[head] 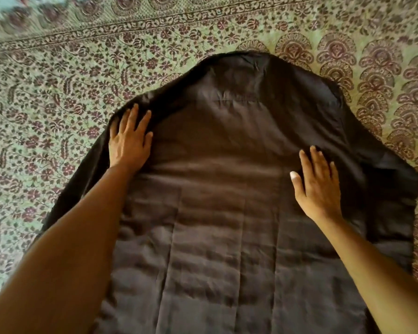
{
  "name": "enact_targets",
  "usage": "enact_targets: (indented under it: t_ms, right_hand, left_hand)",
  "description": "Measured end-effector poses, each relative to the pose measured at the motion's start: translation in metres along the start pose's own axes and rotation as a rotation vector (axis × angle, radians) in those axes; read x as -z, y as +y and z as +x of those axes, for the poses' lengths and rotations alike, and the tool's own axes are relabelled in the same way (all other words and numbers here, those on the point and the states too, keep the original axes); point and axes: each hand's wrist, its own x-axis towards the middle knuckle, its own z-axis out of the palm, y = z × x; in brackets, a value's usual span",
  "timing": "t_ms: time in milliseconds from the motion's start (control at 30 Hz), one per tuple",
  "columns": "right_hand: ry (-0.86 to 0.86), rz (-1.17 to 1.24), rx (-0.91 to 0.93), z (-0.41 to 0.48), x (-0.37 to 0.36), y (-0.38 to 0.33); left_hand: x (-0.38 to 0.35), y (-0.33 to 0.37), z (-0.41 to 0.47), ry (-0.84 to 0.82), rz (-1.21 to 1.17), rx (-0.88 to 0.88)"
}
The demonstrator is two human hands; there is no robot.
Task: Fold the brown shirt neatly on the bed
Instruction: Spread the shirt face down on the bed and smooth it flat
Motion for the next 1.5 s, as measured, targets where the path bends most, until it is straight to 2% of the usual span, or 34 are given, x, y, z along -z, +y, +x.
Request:
enact_targets:
  t_ms: [167,267,367,533,633,667,733,800,900,933,1000,1067,1167,1300,1367,1433,1500]
  right_hand:
    - [0.149,0.007,-0.104,0.016,0.006,-0.019]
    - [0.137,0.043,-0.027,0.038,0.007,-0.037]
    - [0.034,0.072,0.069,0.060,0.001,-0.053]
    - [-0.028,0.025,0.056,0.070,-0.013,-0.053]
    - [-0.007,0.015,0.052,0.070,-0.014,-0.054]
    - [-0.001,0.012,0.048,0.070,-0.014,-0.054]
    - [0.005,0.002,0.044,0.070,-0.015,-0.055]
    - [0.006,0.002,0.047,0.070,-0.015,-0.054]
    - [0.010,-0.004,0.048,0.070,-0.014,-0.054]
    - [0.010,-0.006,0.045,0.070,-0.014,-0.055]
    - [0.008,-0.008,0.047,0.069,-0.014,-0.055]
    - [0.011,-0.007,0.051,0.069,-0.015,-0.054]
    - [0.020,-0.022,0.043,0.069,-0.016,-0.055]
    - [0.048,0.000,0.028,0.071,-0.014,-0.057]
    - [0.127,0.037,0.003,0.079,-0.004,-0.055]
    - [0.246,0.068,-0.020,0.100,0.007,-0.050]
    - [0.294,0.089,-0.068,0.135,0.015,-0.041]
  left_hand:
    - [0.027,-0.042,0.047,-0.051,0.106,0.327]
    - [0.026,-0.032,0.062,-0.102,0.052,0.351]
    - [0.012,-0.031,0.072,-0.182,-0.042,0.337]
    - [0.019,-0.060,0.074,0.096,-0.356,0.330]
    - [0.033,-0.082,0.086,0.190,-0.592,0.460]
    - [0.035,-0.091,0.091,0.214,-0.589,0.506]
    - [0.036,-0.097,0.096,0.155,-0.332,0.488]
    - [0.031,-0.090,0.097,0.181,-0.150,0.450]
    - [0.020,-0.057,0.092,0.331,-0.157,0.345]
    - [0.015,-0.046,0.090,0.311,-0.187,0.245]
    - [0.001,-0.022,0.089,0.118,-0.229,0.021]
    - [-0.014,-0.009,0.093,-0.082,-0.202,-0.066]
    - [-0.021,-0.009,0.108,-0.171,-0.111,0.012]
    - [-0.015,-0.009,0.119,-0.236,-0.151,0.107]
    - [-0.010,0.004,0.120,-0.114,-0.212,0.176]
    - [-0.001,0.020,0.127,0.098,-0.229,0.224]
    - [0.009,0.038,0.143,0.195,-0.247,0.228]
